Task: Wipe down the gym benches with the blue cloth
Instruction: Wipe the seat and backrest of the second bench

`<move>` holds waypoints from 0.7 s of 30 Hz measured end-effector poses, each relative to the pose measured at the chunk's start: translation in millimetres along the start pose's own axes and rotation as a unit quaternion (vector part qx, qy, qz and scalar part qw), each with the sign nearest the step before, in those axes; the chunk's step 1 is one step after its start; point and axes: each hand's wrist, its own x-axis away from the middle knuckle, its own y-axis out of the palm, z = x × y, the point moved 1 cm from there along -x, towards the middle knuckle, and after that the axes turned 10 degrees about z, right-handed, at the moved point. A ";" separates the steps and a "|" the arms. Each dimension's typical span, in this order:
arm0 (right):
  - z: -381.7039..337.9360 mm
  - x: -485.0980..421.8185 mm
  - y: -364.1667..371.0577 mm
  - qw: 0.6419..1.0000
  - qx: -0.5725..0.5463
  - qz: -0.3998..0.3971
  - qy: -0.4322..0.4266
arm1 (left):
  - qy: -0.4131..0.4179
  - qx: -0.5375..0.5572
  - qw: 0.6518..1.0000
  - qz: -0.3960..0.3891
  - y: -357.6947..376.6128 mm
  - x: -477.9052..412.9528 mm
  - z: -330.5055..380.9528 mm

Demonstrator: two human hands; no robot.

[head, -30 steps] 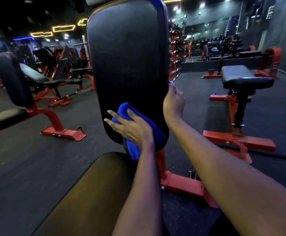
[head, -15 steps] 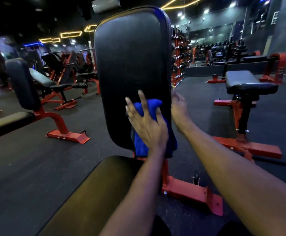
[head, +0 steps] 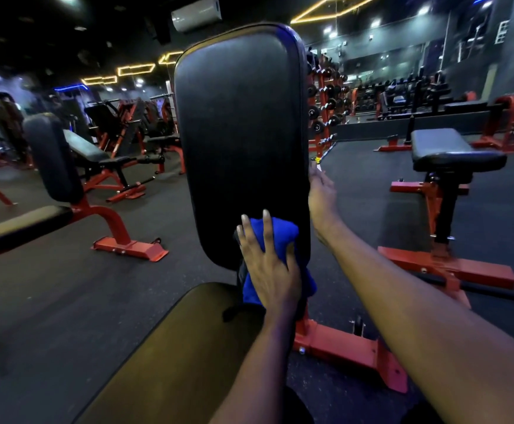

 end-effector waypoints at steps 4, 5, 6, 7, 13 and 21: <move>-7.1 7.6 -1.8 0.999 0.002 0.038 -0.019 | -0.088 0.035 0.995 0.031 1.8 -25.8 20.6; -9.1 10.7 -1.0 0.998 0.015 0.055 -0.034 | -0.103 0.047 0.992 0.050 1.6 -38.2 25.3; -11.2 14.7 0.5 0.995 0.034 0.076 -0.053 | -0.114 0.057 0.989 0.070 1.6 -49.6 26.7; -13.6 19.5 2.8 0.991 0.051 0.100 -0.072 | -0.120 0.067 0.987 0.087 1.3 -58.6 25.0; -15.3 29.8 10.9 0.972 0.076 0.184 -0.128 | -0.397 0.111 0.899 0.151 -2.6 -70.9 -50.6; -12.8 27.8 11.1 0.968 0.070 0.192 -0.149 | -0.442 0.091 0.874 0.179 -6.5 -62.7 -51.7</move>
